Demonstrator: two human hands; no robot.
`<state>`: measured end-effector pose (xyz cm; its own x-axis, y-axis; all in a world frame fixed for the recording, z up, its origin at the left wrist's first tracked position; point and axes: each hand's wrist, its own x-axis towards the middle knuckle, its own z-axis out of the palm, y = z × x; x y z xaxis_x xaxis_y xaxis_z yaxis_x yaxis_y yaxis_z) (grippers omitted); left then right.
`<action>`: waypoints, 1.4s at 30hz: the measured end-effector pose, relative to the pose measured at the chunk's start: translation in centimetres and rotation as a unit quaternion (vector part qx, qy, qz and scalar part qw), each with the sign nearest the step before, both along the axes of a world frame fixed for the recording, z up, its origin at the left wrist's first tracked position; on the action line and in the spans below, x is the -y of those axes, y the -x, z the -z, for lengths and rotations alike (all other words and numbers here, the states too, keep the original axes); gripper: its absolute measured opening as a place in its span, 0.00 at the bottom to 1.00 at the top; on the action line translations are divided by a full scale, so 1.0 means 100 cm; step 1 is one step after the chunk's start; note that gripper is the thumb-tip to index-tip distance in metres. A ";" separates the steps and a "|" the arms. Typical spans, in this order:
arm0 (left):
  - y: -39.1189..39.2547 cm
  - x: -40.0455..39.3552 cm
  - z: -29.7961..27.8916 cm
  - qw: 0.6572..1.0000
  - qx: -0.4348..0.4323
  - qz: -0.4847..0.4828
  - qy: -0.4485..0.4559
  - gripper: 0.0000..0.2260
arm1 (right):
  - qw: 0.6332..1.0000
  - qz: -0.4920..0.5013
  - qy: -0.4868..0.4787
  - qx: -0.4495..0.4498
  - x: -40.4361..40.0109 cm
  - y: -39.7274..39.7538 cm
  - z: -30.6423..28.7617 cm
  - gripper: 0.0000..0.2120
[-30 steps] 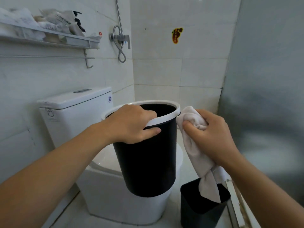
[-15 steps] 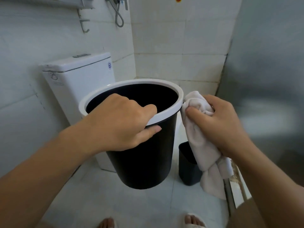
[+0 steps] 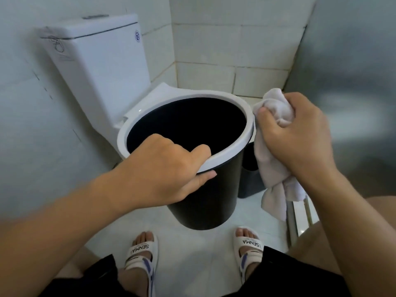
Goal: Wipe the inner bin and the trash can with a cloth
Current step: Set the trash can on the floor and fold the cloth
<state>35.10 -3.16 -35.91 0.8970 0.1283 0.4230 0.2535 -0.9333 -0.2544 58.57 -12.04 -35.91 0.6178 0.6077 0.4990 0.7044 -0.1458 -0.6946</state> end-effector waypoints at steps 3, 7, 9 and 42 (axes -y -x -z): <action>-0.001 0.005 0.021 1.000 -0.023 0.008 0.001 0.16 | 0.999 0.013 0.021 0.028 -0.001 0.007 0.013 0.16; -0.001 0.006 0.056 0.999 -0.044 0.006 0.027 0.14 | 0.992 0.017 0.105 0.074 -0.004 0.014 0.040 0.31; 0.000 0.005 0.076 0.998 -0.045 0.000 0.041 0.13 | 0.990 0.005 0.124 0.073 -0.007 0.015 0.057 0.35; -0.041 -0.040 0.296 0.976 -0.183 -0.077 0.085 0.19 | 0.965 -0.123 0.223 -0.064 -0.077 -0.029 0.266 0.32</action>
<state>39.20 0.85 -65.49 0.9489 0.3132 0.0381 0.3143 -0.9281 -0.1996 61.47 -4.32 -62.46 0.4669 0.8803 0.0836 0.6689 -0.2898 -0.6845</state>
